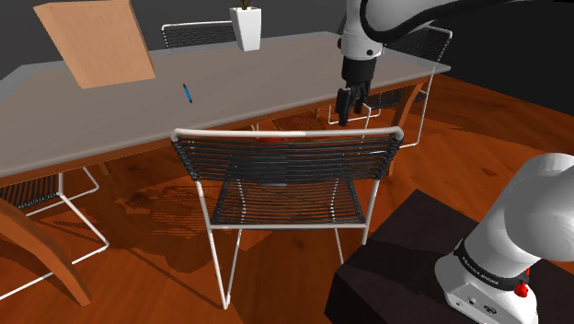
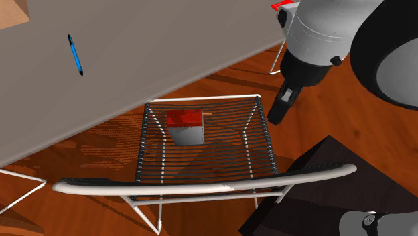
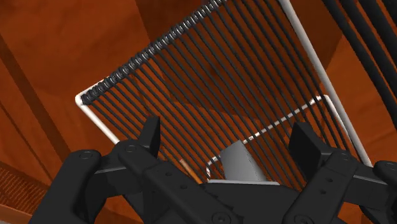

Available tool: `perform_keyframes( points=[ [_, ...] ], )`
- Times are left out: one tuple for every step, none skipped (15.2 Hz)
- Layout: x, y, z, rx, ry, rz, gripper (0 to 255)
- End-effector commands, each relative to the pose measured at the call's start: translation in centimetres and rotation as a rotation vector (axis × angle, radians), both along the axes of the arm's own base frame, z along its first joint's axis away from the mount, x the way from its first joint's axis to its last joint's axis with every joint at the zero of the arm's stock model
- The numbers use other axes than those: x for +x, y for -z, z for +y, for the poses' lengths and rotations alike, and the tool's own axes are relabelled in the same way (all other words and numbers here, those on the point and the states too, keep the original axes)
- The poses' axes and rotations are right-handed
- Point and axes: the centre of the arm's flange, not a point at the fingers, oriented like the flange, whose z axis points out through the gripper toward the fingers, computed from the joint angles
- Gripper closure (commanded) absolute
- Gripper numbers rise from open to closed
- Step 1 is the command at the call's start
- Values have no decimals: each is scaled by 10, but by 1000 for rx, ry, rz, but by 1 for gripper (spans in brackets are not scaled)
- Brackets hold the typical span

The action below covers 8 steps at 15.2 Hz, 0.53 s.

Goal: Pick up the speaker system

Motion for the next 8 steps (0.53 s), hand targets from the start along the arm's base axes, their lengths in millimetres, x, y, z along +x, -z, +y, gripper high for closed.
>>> perform_keyframes(
  points=[
    [23,15,12,-3,-42,-5,0],
    [33,21,18,-4,-63,-7,0],
    [42,27,24,-6,-83,-9,0],
    [52,33,30,-7,-104,-11,0],
    [62,40,36,-9,-125,-13,0],
    [72,46,42,-11,-145,-15,0],
    [81,52,48,-12,-166,-17,0],
    [91,58,55,-14,-186,-18,0]
  ],
)
